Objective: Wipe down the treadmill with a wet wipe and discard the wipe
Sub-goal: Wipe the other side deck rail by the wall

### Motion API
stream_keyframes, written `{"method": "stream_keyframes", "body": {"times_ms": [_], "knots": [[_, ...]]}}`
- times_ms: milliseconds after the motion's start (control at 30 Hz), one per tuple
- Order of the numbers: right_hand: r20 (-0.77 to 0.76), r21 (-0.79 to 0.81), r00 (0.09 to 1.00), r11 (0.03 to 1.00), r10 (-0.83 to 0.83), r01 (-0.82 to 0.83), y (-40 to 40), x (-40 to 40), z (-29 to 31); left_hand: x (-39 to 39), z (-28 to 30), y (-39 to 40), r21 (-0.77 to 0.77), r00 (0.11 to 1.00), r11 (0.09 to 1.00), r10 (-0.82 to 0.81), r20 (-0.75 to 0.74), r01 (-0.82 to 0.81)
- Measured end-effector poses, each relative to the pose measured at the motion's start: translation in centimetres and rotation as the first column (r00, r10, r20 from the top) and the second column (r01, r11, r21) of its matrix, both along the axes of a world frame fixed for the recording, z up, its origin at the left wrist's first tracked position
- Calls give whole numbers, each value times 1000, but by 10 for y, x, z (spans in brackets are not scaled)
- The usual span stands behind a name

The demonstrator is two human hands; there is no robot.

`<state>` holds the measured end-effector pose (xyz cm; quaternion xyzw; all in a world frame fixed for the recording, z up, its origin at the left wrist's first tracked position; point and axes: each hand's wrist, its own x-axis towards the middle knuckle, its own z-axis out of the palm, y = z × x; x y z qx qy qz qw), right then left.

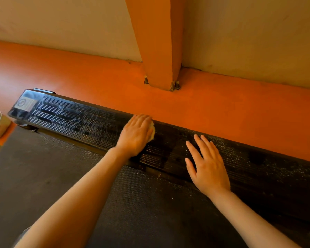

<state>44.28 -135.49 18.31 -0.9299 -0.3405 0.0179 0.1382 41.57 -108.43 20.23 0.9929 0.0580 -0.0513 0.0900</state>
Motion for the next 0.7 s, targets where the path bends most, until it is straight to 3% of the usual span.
{"method": "stream_keyframes", "body": {"times_ms": [200, 367, 467, 700], "knots": [[-7, -4, 1000, 1000, 5, -5, -1, 0, 1, 2, -1, -17, 26, 985, 985, -170, -20, 170], [1, 1, 1000, 1000, 5, -5, 0, 1, 1, -12, -2, 23, 67, 999, 997, 32, -16, -31], [0, 0, 1000, 1000, 3, -3, 0, 0, 0, -15, -2, 21, 48, 998, 997, 61, -5, -60], [-13, -15, 1000, 1000, 7, -7, 0, 0, 1, 9, -1, -49, 22, 977, 977, -211, -4, 211]]}}
